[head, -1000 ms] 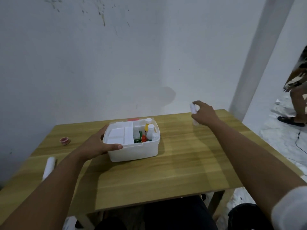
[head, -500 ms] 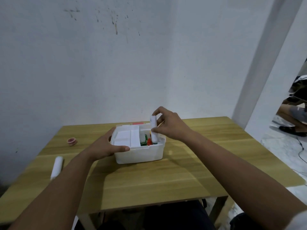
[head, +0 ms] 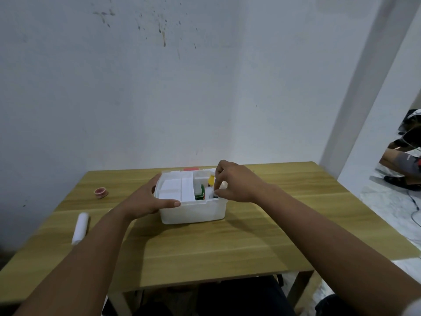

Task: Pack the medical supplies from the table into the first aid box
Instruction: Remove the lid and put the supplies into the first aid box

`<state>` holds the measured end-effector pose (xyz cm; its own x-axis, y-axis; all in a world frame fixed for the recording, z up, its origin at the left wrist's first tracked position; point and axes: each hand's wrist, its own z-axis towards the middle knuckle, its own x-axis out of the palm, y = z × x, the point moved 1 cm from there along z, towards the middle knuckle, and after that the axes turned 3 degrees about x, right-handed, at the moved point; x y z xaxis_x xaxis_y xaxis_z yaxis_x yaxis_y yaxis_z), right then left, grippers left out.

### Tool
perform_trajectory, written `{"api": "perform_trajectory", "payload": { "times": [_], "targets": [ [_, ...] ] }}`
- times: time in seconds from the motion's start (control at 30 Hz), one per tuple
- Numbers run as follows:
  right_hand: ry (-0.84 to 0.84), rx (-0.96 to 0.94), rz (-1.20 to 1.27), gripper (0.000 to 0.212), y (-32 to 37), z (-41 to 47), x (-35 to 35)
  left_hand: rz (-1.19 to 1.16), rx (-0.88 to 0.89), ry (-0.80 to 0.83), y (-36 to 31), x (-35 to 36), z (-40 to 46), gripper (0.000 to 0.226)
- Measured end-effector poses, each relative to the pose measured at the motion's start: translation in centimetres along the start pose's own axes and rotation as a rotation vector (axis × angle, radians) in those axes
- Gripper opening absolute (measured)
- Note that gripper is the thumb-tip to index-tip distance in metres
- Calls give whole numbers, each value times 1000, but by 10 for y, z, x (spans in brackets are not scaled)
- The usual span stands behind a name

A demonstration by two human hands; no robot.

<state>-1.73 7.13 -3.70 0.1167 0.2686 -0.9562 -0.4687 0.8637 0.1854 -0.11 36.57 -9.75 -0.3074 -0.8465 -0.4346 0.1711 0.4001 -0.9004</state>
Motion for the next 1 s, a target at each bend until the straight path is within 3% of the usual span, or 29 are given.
{"api": "perform_trajectory", "payload": {
  "times": [0.3,0.4,0.53,0.6,0.67,0.73,0.8,0.87,0.93,1.0],
  "targets": [
    [-147,108,272,20,-11,0,3,19,-10,-1,-1,1,-1,100],
    [-141,209,379,56,-17,-1,3,15,-11,0,-1,1,-1,99],
    [147,333,516,129,-23,-2,6,-3,-27,8,0,-1,0,102],
    [244,342,539,147,-25,0,14,1,-18,15,-2,-1,-2,102],
    [263,343,566,148,-26,2,24,15,-7,21,-6,1,-6,103],
    [242,325,593,117,-23,3,30,-35,-70,-87,-2,-4,-13,114],
    [236,282,615,89,-22,3,32,-45,-141,-318,9,-19,-24,112],
    [221,267,667,89,-25,3,36,162,-157,-588,24,-44,-42,85],
    [190,263,726,103,-27,4,41,483,-214,-826,42,-70,-67,56],
    [186,269,748,113,-29,6,45,682,-353,-891,58,-89,-91,47]
  ]
}}
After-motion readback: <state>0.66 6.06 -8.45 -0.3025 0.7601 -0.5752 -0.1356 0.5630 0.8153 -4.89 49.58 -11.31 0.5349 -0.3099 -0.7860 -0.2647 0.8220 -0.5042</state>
